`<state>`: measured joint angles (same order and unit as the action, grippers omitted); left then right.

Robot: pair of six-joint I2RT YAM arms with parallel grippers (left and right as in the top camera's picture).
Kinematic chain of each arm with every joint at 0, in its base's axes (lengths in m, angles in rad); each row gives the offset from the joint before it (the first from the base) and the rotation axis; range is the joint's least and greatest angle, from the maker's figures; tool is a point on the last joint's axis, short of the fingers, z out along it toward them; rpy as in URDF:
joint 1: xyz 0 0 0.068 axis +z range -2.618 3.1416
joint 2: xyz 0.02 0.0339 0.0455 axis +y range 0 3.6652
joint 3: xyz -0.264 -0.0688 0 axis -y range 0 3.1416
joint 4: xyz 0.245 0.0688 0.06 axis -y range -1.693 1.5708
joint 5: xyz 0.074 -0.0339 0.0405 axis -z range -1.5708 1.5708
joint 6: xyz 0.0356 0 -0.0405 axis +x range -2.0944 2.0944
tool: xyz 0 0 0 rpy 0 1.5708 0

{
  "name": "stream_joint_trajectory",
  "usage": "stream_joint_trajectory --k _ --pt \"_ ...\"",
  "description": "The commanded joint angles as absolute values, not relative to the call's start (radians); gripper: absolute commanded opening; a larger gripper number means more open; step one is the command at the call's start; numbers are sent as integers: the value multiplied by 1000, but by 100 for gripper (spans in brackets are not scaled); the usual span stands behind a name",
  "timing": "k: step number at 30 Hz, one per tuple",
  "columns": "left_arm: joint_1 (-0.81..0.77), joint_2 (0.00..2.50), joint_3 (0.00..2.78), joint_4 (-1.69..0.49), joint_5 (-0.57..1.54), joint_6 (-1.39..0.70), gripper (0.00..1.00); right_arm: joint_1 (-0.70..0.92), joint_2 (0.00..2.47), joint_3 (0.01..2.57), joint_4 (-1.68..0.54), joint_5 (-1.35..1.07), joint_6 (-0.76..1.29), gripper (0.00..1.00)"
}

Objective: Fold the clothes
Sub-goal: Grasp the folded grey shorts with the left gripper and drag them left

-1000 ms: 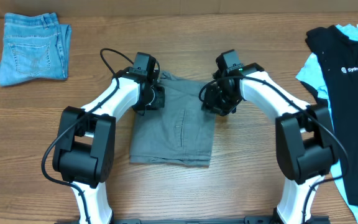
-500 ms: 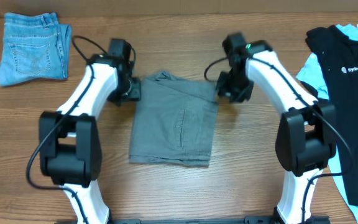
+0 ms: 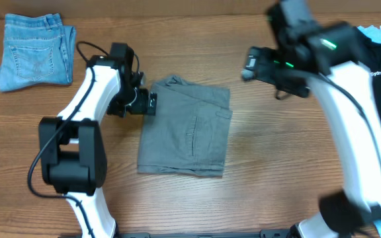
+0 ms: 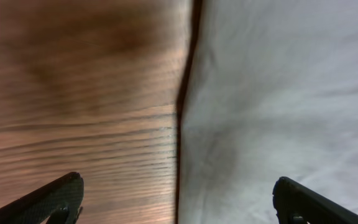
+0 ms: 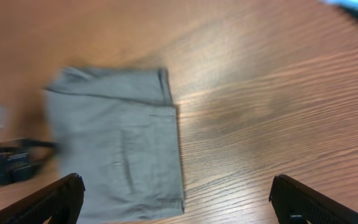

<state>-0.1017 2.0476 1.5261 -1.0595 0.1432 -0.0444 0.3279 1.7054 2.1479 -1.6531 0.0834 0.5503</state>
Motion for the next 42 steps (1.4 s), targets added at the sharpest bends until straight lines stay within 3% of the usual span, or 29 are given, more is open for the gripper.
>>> stream_joint_trajectory --k 1,9,10,11,12,13,19,20,23,24,42 --pt "-87 2125 1514 -1061 197 14 100 327 1573 2178 -1660 104 553 100" --pt "-91 2221 1513 -1061 421 95 100 325 1469 2178 -1689 104 543 100" --pt "-93 2231 1513 -1062 450 107 96 325 1469 2178 -1694 104 543 100" --pt "-96 2244 1513 -1063 479 118 88 325 1469 2174 -1694 104 543 100" --pt "-102 2263 1513 -1063 491 116 72 325 1470 2171 -1694 104 543 100" --pt "-106 2275 1513 -1062 491 116 64 325 1472 2171 -1694 104 543 100" --pt "-130 2341 1513 -1061 490 104 48 325 1473 2170 -1694 104 543 100" --pt "-131 2342 1514 -1059 490 104 42 325 1473 2170 -1694 104 543 100" --pt "-129 2342 1516 -1046 469 101 8 325 1473 2170 -1694 104 543 100" --pt "-123 2342 1523 -1044 435 76 4 325 1473 2170 -1694 104 543 100" --pt "28 2342 2033 -1208 -60 49 4 325 1475 2081 -1694 100 543 100"
